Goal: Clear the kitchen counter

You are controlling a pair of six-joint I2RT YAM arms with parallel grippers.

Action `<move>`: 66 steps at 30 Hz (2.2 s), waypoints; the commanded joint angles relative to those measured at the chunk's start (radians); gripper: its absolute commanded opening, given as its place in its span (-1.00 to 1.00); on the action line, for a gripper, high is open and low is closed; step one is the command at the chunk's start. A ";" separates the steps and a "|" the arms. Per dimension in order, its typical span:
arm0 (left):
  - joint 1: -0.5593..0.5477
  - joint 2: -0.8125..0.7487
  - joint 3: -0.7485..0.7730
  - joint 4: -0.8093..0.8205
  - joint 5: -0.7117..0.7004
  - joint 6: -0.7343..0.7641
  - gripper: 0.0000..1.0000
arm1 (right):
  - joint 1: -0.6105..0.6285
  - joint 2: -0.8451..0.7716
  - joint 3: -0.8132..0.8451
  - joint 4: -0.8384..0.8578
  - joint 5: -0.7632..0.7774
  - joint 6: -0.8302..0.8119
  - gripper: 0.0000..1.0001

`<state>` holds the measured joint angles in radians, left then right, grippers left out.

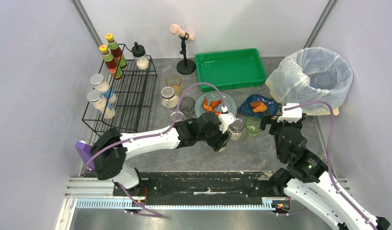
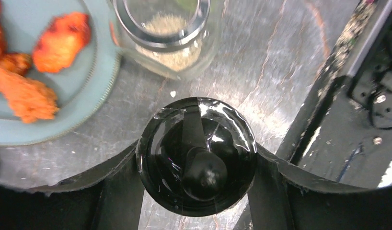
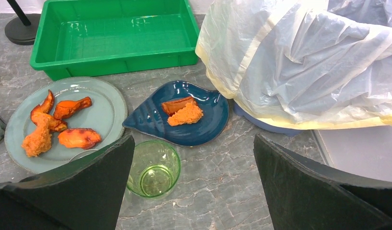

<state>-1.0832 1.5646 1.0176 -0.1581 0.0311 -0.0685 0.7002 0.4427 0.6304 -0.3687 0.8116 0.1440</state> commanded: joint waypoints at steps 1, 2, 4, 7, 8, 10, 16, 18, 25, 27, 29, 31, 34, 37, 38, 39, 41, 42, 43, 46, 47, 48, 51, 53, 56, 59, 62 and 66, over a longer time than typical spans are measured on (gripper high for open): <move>0.023 -0.130 0.159 -0.111 -0.027 0.018 -0.40 | -0.001 0.020 -0.001 0.055 0.010 -0.008 0.95; 0.034 -0.142 0.186 -0.137 -0.027 0.017 -0.42 | -0.002 0.023 -0.001 0.061 0.008 -0.008 0.95; 0.068 -0.163 0.236 -0.190 -0.056 0.015 -0.43 | -0.002 0.030 -0.003 0.069 0.004 -0.006 0.95; 0.146 -0.177 0.336 -0.283 -0.069 0.013 -0.43 | -0.002 0.041 -0.001 0.083 -0.003 -0.007 0.96; 0.174 -0.177 0.380 -0.322 -0.071 0.011 -0.44 | -0.002 0.042 0.000 0.089 -0.005 -0.007 0.95; 0.239 -0.174 0.465 -0.394 -0.093 0.006 -0.44 | -0.002 0.048 0.001 0.093 -0.008 -0.007 0.95; 0.440 -0.136 0.696 -0.575 -0.201 -0.008 -0.42 | -0.002 0.052 0.003 0.096 -0.019 -0.003 0.95; 0.512 -0.125 0.735 -0.599 -0.248 -0.024 -0.42 | -0.002 0.049 0.003 0.097 -0.019 -0.003 0.95; 0.769 -0.042 0.832 -0.607 -0.338 -0.097 -0.42 | -0.002 0.046 0.005 0.096 -0.034 -0.010 0.95; 0.824 -0.015 0.839 -0.582 -0.362 -0.117 -0.42 | -0.003 0.046 0.005 0.094 -0.039 -0.014 0.95; 0.870 0.010 0.839 -0.550 -0.376 -0.136 -0.42 | -0.002 0.045 0.005 0.094 -0.041 -0.014 0.96; 0.908 0.038 0.839 -0.516 -0.381 -0.149 -0.41 | -0.002 0.044 0.005 0.092 -0.043 -0.014 0.95; 0.959 0.092 0.862 -0.496 -0.378 -0.179 -0.41 | -0.002 0.043 0.002 0.088 -0.042 -0.018 0.95; 0.986 0.136 0.860 -0.451 -0.390 -0.184 -0.39 | -0.002 0.043 0.002 0.084 -0.035 -0.018 0.95; 0.993 0.152 0.866 -0.445 -0.384 -0.188 -0.39 | -0.002 0.042 0.002 0.085 -0.032 -0.017 0.95; 0.999 0.174 0.875 -0.445 -0.377 -0.191 -0.38 | -0.002 0.045 0.000 0.085 -0.028 -0.018 0.96; 1.003 0.210 0.889 -0.437 -0.382 -0.190 -0.34 | -0.002 0.047 0.002 0.085 -0.021 -0.018 0.96; 1.005 0.225 0.890 -0.433 -0.384 -0.192 -0.32 | -0.003 0.049 0.002 0.085 -0.019 -0.019 0.95; 1.007 0.243 0.897 -0.431 -0.379 -0.195 -0.31 | -0.003 0.051 0.003 0.085 -0.017 -0.019 0.96; 1.009 0.287 0.910 -0.426 -0.374 -0.205 -0.25 | -0.002 0.063 0.007 0.085 -0.011 -0.025 0.95; 1.011 0.299 0.912 -0.426 -0.371 -0.211 -0.21 | -0.003 0.066 0.009 0.085 -0.007 -0.028 0.95; 1.012 0.311 0.914 -0.425 -0.369 -0.215 -0.19 | -0.002 0.069 0.009 0.086 -0.005 -0.030 0.96; 1.014 0.331 0.914 -0.430 -0.347 -0.234 -0.01 | -0.002 0.077 0.011 0.088 0.001 -0.036 0.95; 1.014 0.330 0.909 -0.432 -0.335 -0.243 0.14 | -0.002 0.080 0.012 0.087 0.003 -0.037 0.96; 1.014 0.320 0.893 -0.429 -0.339 -0.244 0.42 | -0.002 0.083 0.011 0.090 0.002 -0.040 0.96; 1.014 0.310 0.874 -0.419 -0.338 -0.240 0.62 | -0.002 0.086 0.010 0.090 -0.007 -0.042 0.95; 1.016 0.305 0.872 -0.419 -0.335 -0.237 0.76 | -0.002 0.085 0.009 0.092 -0.011 -0.042 0.96; 1.016 0.279 0.871 -0.423 -0.328 -0.238 0.82 | -0.002 0.074 0.009 0.090 -0.019 -0.037 0.96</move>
<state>-0.0723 1.9045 1.8763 -0.6250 -0.3099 -0.2764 0.7002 0.5255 0.6296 -0.3077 0.7876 0.1116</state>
